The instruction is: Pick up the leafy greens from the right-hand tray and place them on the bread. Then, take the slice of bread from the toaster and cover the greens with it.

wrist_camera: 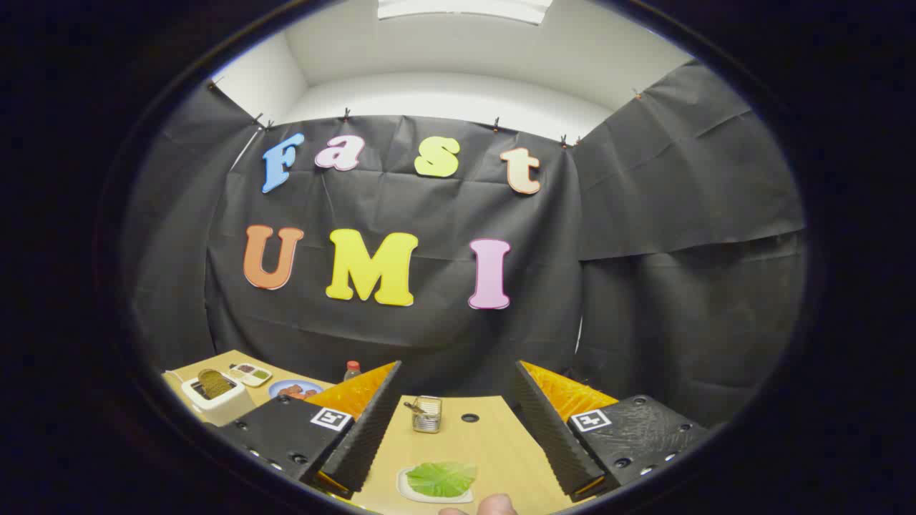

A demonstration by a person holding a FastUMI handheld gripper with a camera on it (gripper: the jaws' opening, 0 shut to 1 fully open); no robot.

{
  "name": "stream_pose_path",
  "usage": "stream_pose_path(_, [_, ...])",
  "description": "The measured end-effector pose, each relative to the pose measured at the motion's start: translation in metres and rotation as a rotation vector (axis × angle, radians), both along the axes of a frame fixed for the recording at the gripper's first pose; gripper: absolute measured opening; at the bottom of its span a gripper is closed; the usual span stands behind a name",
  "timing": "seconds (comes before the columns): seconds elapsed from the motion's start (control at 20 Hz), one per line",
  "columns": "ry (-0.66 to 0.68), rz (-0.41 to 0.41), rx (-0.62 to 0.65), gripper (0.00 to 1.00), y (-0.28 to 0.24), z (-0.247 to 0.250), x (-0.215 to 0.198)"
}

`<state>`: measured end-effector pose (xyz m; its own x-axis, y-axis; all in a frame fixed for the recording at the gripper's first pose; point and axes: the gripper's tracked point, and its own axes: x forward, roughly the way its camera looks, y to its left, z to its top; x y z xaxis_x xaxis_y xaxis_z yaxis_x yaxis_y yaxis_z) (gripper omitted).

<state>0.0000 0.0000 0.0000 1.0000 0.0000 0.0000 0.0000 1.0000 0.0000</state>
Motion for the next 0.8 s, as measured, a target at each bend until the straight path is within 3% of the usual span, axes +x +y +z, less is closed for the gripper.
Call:
stream_pose_path(0.4, [0.020, 0.011, 0.017, 0.95, -0.024, -0.006, 0.006])
stream_pose_path(0.8, [0.135, 0.072, -0.037, 0.95, -0.036, -0.050, 0.006])
